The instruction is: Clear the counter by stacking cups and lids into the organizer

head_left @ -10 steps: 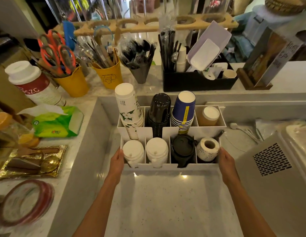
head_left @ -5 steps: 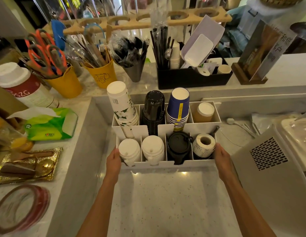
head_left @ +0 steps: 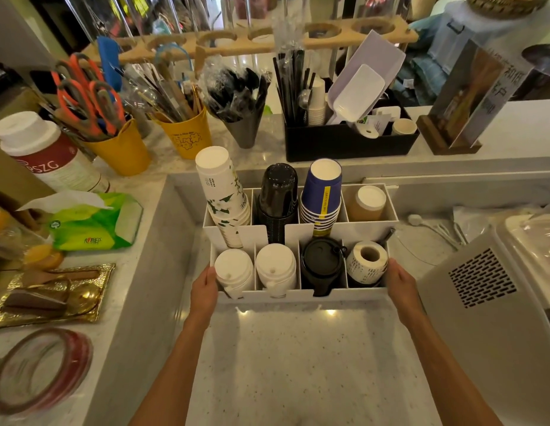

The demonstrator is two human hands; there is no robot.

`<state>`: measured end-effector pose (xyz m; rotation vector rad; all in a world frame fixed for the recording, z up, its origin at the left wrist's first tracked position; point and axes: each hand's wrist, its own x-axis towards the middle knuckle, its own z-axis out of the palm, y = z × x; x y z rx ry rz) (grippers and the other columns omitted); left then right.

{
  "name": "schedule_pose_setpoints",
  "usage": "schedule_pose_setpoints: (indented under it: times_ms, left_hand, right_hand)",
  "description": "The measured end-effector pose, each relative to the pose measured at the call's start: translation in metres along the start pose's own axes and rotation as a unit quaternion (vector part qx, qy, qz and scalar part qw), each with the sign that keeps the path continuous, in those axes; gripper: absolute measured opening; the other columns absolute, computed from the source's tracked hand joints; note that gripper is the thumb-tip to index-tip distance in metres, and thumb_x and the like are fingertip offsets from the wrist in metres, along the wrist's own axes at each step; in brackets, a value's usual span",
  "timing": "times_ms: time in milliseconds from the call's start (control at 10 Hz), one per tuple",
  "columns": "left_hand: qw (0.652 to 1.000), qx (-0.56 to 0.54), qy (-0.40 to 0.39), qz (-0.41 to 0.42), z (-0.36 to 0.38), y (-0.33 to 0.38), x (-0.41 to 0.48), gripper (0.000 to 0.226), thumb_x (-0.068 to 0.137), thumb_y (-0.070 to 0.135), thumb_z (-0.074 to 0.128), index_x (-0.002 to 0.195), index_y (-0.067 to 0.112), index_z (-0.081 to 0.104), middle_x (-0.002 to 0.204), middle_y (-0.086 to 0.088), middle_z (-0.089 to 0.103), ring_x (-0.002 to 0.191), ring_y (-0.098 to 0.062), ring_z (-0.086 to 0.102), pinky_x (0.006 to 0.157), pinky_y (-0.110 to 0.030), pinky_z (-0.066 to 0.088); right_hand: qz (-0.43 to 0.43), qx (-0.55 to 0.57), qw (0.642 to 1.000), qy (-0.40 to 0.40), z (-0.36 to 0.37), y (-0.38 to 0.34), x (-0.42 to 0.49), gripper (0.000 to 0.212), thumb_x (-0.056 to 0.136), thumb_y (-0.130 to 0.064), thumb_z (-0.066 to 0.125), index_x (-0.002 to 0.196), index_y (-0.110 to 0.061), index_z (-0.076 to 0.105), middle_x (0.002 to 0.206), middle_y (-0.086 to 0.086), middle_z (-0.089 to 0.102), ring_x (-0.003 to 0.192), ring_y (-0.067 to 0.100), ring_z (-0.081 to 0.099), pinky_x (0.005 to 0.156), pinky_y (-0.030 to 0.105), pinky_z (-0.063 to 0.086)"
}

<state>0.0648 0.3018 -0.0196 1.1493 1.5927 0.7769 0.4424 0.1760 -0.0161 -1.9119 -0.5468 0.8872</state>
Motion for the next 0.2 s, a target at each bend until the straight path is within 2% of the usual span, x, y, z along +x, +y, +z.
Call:
schedule_pose_setpoints:
  times_ms: [100, 200]
  left_hand:
    - [1.0, 0.013, -0.022, -0.004, -0.004, 0.008, -0.009, 0.039, 0.104, 0.029, 0.033, 0.138, 0.016, 0.049, 0.135, -0.011, 0.057, 0.123, -0.029, 0.053, 0.107, -0.05, 0.043]
    - [0.995, 0.091, 0.035, -0.004, -0.017, -0.016, -0.026, 0.048, 0.104, 0.029, 0.033, 0.149, 0.013, 0.031, 0.155, -0.01, 0.035, 0.141, -0.029, 0.034, 0.117, -0.045, 0.028]
  right_hand:
    - [0.011, -0.006, 1.0, -0.024, -0.008, -0.007, -0.001, 0.038, 0.099, -0.05, 0.039, 0.127, -0.035, 0.059, 0.128, -0.003, 0.059, 0.115, 0.015, 0.05, 0.1, 0.045, 0.045]
    - [-0.028, -0.056, 0.998, -0.019, -0.023, 0.009, -0.015, 0.045, 0.1, -0.05, 0.038, 0.138, -0.03, 0.051, 0.141, -0.003, 0.052, 0.129, 0.019, 0.048, 0.108, 0.047, 0.04]
